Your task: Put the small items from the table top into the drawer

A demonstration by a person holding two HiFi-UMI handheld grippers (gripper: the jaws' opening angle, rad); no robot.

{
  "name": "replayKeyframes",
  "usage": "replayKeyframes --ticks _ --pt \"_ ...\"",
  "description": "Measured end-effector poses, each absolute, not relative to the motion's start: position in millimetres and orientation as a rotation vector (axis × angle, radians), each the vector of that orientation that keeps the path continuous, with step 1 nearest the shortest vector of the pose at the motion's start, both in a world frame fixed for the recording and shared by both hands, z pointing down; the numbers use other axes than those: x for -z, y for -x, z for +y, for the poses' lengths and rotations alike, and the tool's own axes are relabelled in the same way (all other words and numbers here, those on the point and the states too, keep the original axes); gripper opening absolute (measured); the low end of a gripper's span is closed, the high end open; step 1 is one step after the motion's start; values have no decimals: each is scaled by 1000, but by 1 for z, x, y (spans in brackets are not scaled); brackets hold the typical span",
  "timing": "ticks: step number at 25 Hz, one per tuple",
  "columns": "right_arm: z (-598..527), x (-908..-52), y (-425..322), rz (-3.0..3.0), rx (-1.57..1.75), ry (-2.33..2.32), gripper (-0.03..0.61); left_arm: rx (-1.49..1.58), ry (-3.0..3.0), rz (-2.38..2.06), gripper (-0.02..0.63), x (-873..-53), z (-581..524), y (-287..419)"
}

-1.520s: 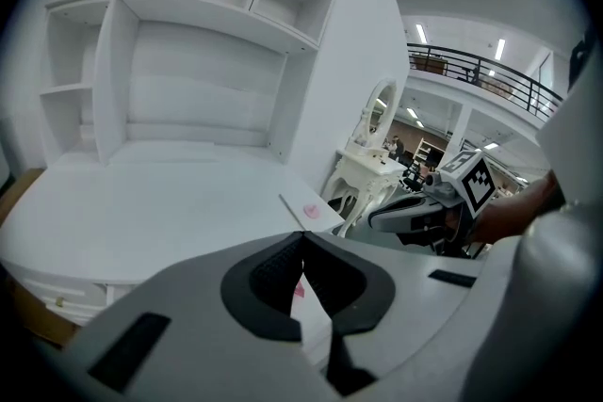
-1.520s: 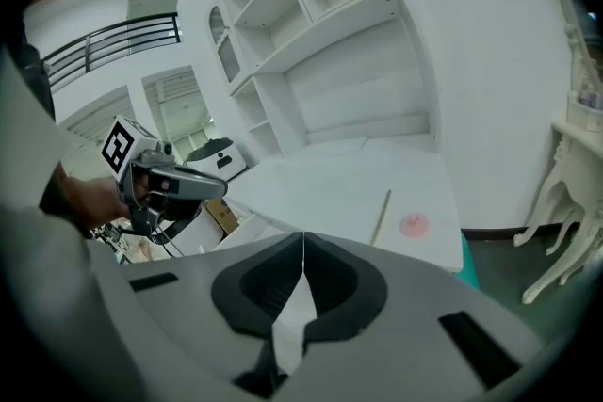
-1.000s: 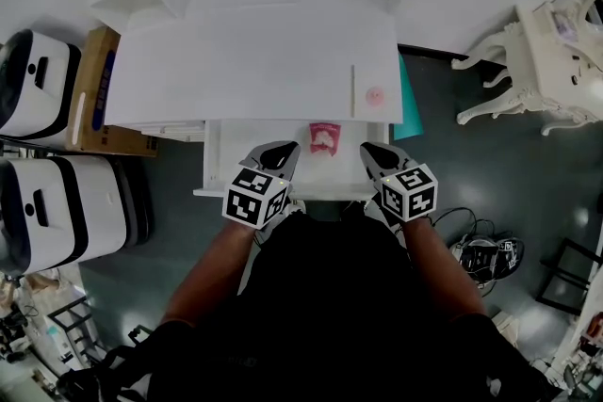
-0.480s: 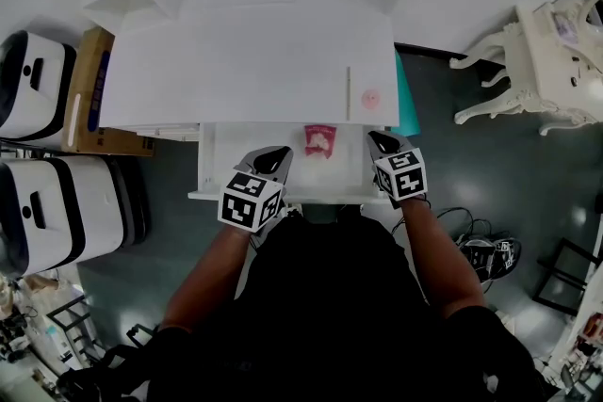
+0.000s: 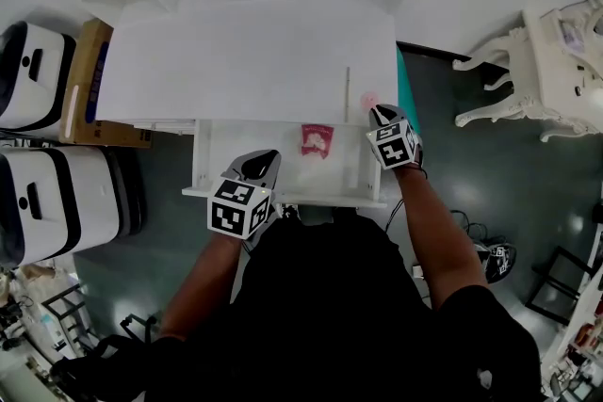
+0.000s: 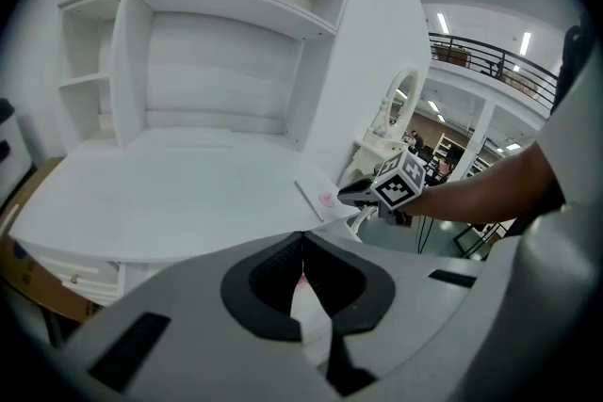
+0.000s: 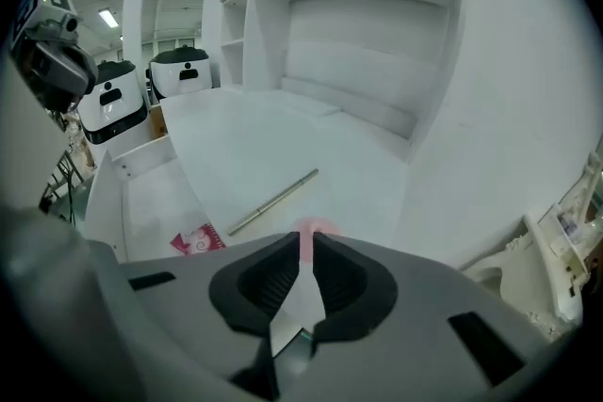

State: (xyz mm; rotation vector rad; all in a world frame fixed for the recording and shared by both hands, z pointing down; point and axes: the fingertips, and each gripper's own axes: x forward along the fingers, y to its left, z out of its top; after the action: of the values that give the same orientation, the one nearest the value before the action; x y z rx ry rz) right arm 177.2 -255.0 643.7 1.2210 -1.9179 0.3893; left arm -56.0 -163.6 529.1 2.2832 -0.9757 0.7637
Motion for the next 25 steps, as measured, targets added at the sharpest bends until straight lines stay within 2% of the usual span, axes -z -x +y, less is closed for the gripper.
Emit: replayKeyframes --ticks 8,17,25 --pt "-284 -663 -176 -1891 -441 -1182 86 -760 -2228 -1034 11 -531 -159 69" --pt "-288 -673 -178 -1866 -464 -1177 83 -741 -2189 -1079 11 -533 -156 84" --pt "-281 -661 -175 -1873 -413 -1181 55 -738 -2211 -1053 11 -533 -155 83"
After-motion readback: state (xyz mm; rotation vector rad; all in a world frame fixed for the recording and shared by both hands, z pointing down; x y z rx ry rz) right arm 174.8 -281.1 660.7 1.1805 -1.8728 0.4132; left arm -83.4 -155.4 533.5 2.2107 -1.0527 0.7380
